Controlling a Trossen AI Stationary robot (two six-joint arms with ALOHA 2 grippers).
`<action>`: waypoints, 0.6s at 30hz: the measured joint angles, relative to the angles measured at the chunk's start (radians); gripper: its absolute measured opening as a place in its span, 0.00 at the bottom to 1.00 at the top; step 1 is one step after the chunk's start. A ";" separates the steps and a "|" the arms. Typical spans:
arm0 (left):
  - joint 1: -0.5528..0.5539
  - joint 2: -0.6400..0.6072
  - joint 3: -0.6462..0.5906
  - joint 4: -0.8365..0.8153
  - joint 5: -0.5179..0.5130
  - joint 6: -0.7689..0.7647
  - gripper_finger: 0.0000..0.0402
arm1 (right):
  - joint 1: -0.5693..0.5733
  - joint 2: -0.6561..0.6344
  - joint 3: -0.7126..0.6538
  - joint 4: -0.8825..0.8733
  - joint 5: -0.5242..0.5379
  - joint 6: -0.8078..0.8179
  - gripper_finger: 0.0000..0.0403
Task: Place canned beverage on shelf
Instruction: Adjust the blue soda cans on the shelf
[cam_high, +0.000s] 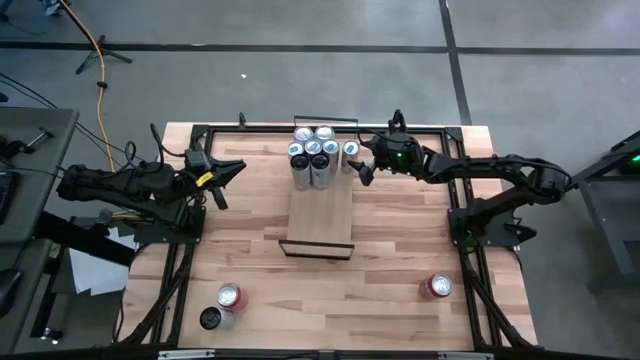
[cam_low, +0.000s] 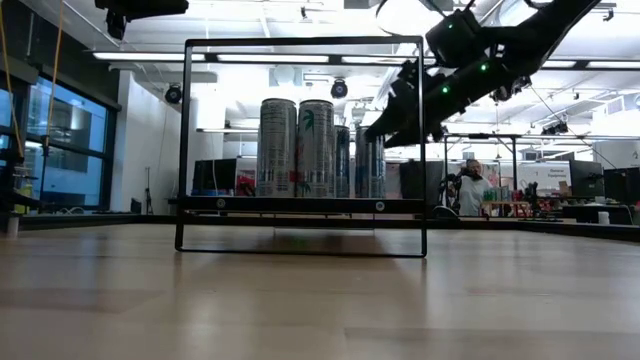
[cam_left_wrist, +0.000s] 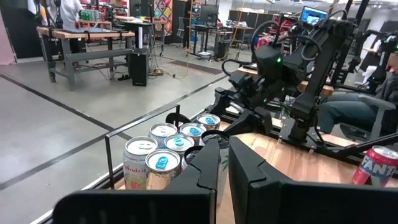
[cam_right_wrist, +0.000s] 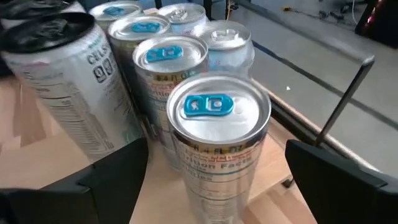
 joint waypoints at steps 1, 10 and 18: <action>0.000 0.000 0.000 0.000 0.000 0.005 0.00 | 0.000 -0.013 0.000 -0.011 0.000 -0.016 0.91; 0.022 0.009 0.000 -0.007 -0.140 -0.234 0.00 | -0.035 -0.203 0.000 -0.180 -0.001 -0.042 0.91; 0.331 0.122 0.000 -0.156 0.152 -0.596 0.00 | -0.048 -0.403 -0.001 -0.224 0.000 0.048 0.91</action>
